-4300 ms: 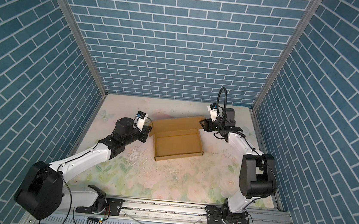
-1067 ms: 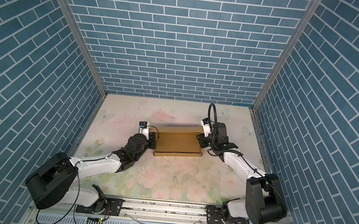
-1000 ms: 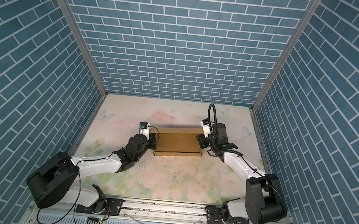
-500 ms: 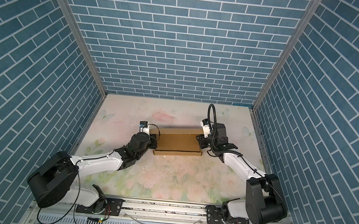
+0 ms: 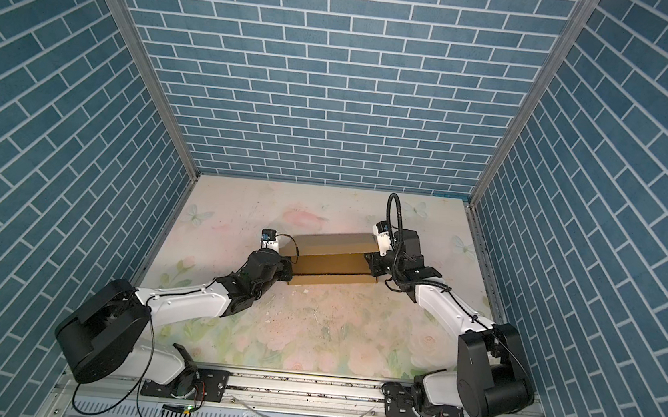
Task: Fold the paper box
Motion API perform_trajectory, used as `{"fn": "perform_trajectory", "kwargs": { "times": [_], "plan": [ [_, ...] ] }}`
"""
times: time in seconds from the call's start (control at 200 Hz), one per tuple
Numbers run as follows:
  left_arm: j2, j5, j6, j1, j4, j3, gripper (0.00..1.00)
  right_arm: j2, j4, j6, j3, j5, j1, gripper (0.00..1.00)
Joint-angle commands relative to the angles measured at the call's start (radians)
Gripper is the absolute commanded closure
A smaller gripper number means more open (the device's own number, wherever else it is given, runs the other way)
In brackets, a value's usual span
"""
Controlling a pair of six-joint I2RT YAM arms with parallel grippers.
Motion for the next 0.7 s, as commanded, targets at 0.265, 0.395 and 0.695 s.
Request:
{"fn": "perform_trajectory", "kwargs": {
  "times": [0.265,0.395,0.695],
  "plan": [
    [-0.063,-0.100,0.022,-0.016,-0.097,-0.085,0.94,-0.087,-0.016,-0.003,-0.086,-0.011,0.016,0.54],
    [-0.097,-0.169,0.006,-0.016,-0.130,-0.093,0.94,-0.135,-0.039,0.006,-0.127,-0.005,0.016,0.50],
    [-0.115,-0.221,-0.002,-0.016,-0.128,-0.114,0.85,-0.328,-0.067,0.071,-0.223,-0.036,0.015,0.44]
  ]
}}
